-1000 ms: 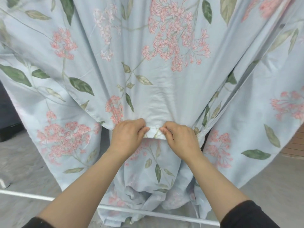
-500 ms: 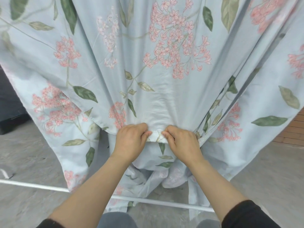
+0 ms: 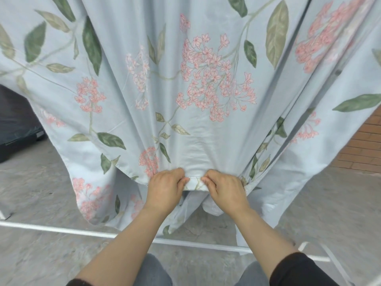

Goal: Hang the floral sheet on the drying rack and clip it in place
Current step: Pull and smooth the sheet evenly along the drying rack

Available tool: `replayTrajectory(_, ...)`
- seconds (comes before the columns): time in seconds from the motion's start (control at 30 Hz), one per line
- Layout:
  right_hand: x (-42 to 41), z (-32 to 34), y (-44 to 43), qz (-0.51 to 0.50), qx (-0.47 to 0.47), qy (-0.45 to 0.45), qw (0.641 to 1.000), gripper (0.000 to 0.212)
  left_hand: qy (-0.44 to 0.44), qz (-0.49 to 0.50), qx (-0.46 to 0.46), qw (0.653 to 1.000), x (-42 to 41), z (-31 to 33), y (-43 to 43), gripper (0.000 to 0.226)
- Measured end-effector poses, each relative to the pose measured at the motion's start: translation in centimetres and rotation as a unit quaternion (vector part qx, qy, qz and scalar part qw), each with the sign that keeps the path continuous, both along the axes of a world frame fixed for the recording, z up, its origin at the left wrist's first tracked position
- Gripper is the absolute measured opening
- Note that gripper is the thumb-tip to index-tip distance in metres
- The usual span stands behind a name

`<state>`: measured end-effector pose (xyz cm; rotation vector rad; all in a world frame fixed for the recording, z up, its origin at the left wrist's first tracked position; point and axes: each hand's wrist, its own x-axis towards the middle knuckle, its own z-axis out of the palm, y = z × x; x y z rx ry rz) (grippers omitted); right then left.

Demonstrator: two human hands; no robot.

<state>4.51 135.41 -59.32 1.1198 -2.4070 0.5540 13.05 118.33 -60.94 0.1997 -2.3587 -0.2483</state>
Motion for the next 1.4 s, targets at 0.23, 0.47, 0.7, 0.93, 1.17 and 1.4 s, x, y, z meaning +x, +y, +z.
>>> replayTrajectory(0.23, 0.1, -3.7, 0.1, 0.003, 0.036, -0.063, 0.997, 0.031, -0.098, -0.005, 0.078, 0.992, -0.1, -3.7, -0.1, 0.028)
replayTrajectory(0.47, -1.1, -4.7, -0.5, -0.008, 0.060, -0.114, 0.992, 0.033, -0.156, -0.007, 0.140, 0.978, -1.4, -4.7, -0.4, 0.027)
replayTrajectory(0.7, -0.9, -4.8, -0.7, -0.016, 0.077, -0.153, 0.985, 0.031, -0.182, -0.011, 0.170, 0.968, -1.6, -4.9, -0.5, 0.024)
replayTrajectory(0.93, 0.2, -4.4, -0.9, -0.018, 0.090, -0.112, 0.990, 0.030, -0.133, -0.011, 0.134, 0.982, -0.8, -5.3, -0.7, 0.026)
replayTrajectory(1.17, 3.3, -1.2, 0.2, 0.032, -0.031, -0.075, 0.996, 0.046, -0.079, -0.038, 0.163, 0.983, -0.5, -5.3, -2.0, 0.022)
replayTrajectory(1.4, 5.0, 4.8, 1.3, 0.036, -0.133, -0.041, 0.990, 0.079, -0.097, -0.066, 0.207, 0.971, -0.7, -4.8, -0.6, 0.021)
